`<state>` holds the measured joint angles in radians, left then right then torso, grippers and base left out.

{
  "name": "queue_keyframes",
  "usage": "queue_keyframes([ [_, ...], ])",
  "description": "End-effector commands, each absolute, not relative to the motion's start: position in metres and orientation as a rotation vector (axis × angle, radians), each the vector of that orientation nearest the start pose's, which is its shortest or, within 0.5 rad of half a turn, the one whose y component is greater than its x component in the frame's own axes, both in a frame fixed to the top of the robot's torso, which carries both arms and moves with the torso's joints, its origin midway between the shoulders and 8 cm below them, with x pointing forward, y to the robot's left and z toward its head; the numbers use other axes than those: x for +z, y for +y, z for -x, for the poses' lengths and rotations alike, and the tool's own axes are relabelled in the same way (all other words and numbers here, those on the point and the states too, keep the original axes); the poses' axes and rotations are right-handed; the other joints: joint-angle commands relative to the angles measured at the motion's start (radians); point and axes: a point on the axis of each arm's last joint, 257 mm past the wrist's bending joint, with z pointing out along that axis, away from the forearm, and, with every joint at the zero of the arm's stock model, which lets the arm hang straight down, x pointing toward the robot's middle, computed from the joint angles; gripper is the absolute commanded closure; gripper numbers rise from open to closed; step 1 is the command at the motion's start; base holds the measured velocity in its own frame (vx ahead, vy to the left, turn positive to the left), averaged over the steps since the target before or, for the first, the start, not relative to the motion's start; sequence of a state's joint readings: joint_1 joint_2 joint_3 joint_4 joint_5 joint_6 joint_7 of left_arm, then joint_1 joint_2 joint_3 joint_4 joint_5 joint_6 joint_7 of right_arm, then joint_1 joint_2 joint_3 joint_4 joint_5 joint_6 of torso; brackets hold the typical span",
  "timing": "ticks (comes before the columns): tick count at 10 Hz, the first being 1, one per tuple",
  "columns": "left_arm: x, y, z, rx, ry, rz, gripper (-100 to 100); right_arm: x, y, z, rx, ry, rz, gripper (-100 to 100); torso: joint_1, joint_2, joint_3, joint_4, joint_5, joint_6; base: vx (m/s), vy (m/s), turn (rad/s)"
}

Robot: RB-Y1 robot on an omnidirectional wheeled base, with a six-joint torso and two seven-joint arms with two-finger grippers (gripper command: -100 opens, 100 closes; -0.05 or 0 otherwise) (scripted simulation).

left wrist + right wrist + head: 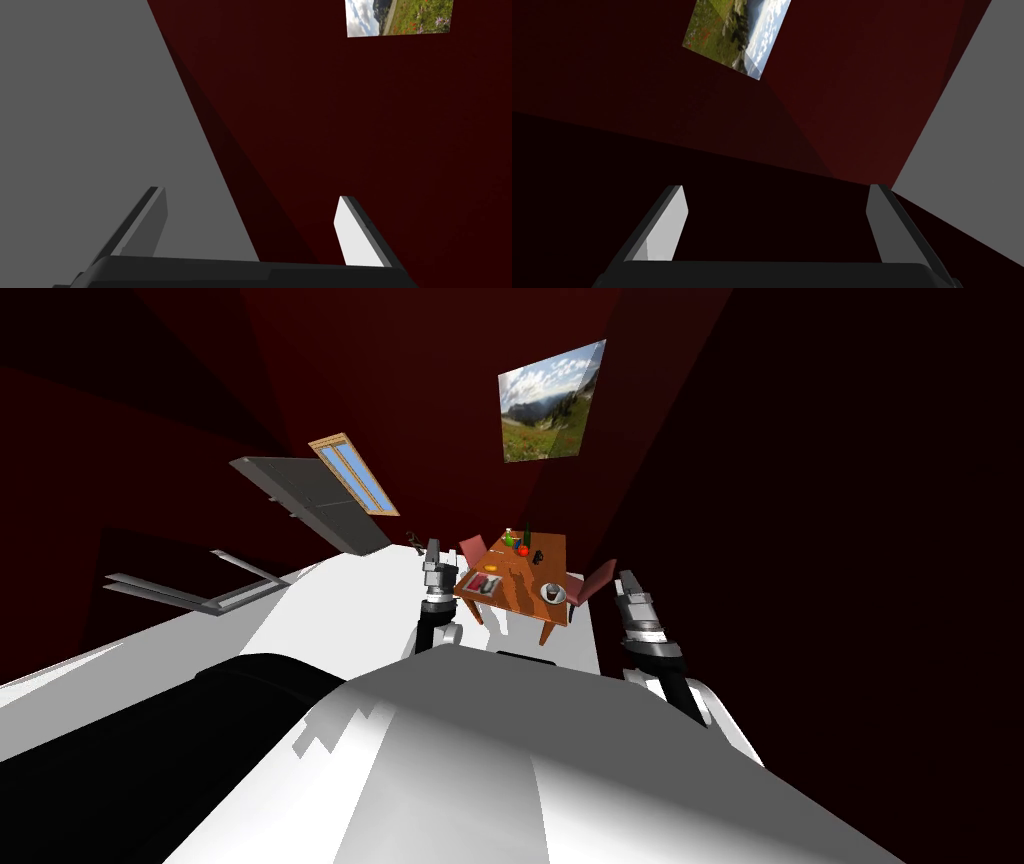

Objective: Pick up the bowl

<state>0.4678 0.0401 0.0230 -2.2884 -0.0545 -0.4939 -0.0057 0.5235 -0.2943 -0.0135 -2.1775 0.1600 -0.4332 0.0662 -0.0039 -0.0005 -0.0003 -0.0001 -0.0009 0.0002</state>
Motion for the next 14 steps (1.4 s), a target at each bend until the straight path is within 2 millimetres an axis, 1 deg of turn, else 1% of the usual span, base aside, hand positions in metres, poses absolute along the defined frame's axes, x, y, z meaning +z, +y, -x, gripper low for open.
queue_keyframes([
  [1,0.037,0.272,-0.346,-1.258,0.654,0.564,0,-0.076,-0.26,-0.376,1.013,1.152,-0.411,-100,0.0,0.0,0.0,0.0,0.0,0.0,-0.01,-0.052,0.08],
  [2,0.037,0.272,-0.346,-1.258,0.654,0.564,0,-0.076,-0.26,-0.375,1.011,1.161,-0.4,-100,0.0,0.001,0.0,0.0,0.0,0.0,-0.009,-0.045,0.044],
  [4,0.037,0.272,-0.346,-1.258,0.654,0.564,0,-0.115,-0.264,-0.377,0.94,1.288,-0.361,-100,0.0,0.001,0.0,0.0,0.0,0.0,-0.005,-0.06,0.116],
  [5,0.037,0.272,-0.346,-1.258,0.654,0.564,0,-0.118,-0.265,-0.377,0.933,1.307,-0.344,-100,-0.001,0.0,0.0,0.0,0.0,0.0,0.002,-0.059,0.061],
  [6,0.037,0.272,-0.346,-1.258,0.654,0.564,0,-0.139,-0.269,-0.377,0.893,1.372,-0.325,-100,-0.001,0.0,0.0,0.0,0.0,0.0,-0.003,-0.058,0.078],
  [7,0.037,0.272,-0.346,-1.258,0.654,0.564,0,-0.14,-0.269,-0.376,0.89,1.38,-0.313,-100,-0.001,0.0,0.0,0.0,0.0,0.0,-0.007,-0.046,0.054],
  [8,0.037,0.272,-0.346,-1.258,0.654,0.564,0,-0.162,-0.275,-0.375,0.848,1.447,-0.291,-100,0.0,0.0,0.0,0.0,0.0,0.0,-0.009,-0.04,0.11],
  [9,0.037,0.272,-0.346,-1.258,0.654,0.564,0,-0.162,-0.275,-0.375,0.845,1.454,-0.281,-100,0.001,0.0,0.0,0.0,0.0,0.0,-0.004,-0.038,0.058],
  [11,0.037,0.272,-0.346,-1.258,0.654,0.564,0,-0.206,-0.289,-0.367,0.758,1.584,-0.23,-100,0.001,0.0,0.0,0.0,0.0,0.0,0.0,-0.048,0.133],
  [12,0.037,0.272,-0.346,-1.258,0.654,0.564,0,-0.207,-0.291,-0.367,0.75,1.6,-0.209,-100,0.0,0.0,0.0,0.0,0.0,0.0,0.001,-0.049,0.083],
  [13,0.037,0.272,-0.346,-1.258,0.654,0.564,0,-0.23,-0.3,-0.362,0.704,1.666,-0.182,-100,0.0,0.0,0.0,0.0,0.0,0.0,0.0,-0.034,0.122],
  [14,0.037,0.272,-0.346,-1.258,0.654,0.564,0,-0.23,-0.3,-0.361,0.7,1.672,-0.171,-100,0.001,0.0,0.0,0.0,0.0,0.0,-0.002,-0.023,0.062],
])
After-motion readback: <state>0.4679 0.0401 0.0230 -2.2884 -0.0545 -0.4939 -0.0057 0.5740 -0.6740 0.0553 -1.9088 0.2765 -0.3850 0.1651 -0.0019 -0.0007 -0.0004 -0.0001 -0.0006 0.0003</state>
